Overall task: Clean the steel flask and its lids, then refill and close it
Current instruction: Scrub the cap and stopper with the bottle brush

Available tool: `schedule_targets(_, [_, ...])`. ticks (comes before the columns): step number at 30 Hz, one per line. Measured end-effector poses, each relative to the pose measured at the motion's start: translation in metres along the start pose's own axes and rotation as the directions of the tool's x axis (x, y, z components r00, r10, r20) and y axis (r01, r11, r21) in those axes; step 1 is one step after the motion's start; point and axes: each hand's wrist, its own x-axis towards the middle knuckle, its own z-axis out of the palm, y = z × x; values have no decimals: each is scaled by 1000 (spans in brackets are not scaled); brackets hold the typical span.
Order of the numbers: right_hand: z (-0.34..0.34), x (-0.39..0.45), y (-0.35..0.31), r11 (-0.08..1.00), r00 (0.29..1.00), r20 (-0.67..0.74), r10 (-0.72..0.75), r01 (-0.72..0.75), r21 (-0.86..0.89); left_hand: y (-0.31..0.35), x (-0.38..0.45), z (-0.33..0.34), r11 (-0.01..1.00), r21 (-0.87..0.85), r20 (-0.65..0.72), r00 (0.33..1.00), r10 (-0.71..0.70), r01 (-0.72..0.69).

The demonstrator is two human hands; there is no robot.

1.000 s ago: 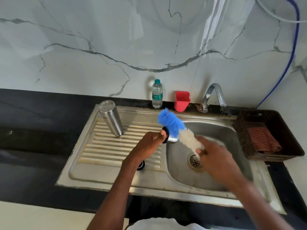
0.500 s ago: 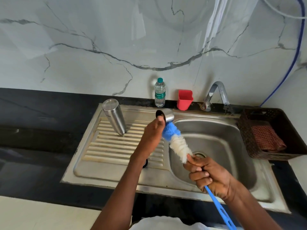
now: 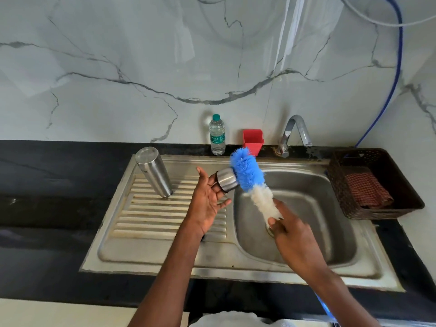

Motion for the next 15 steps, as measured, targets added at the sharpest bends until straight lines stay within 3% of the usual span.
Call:
schedule_targets(3, [-2,8,-10,997,997,21,73,-73,0,3,0,2,999,-37,-35,999,-5,4])
schedule_targets(5, [-3,0,-10,995,999,13,43,-42,-86,8,0,-1,1000,-27,-54,999,5,-7])
schedule_targets(9, [7,-16,-16,963,999,-5,-47,44,-267,10,-3,5,981,194,-40,999,11,-3])
schedule_targets(11, [5,-5,-16,944,999,-46,-7,-8,-330,9,-4,13,953,304,-7,1000,4,-2])
schedule_targets(15, [2,-18,-12,931,999,-11,40,-41,-362,16,-1,15,934,353,-28,998,60,-46])
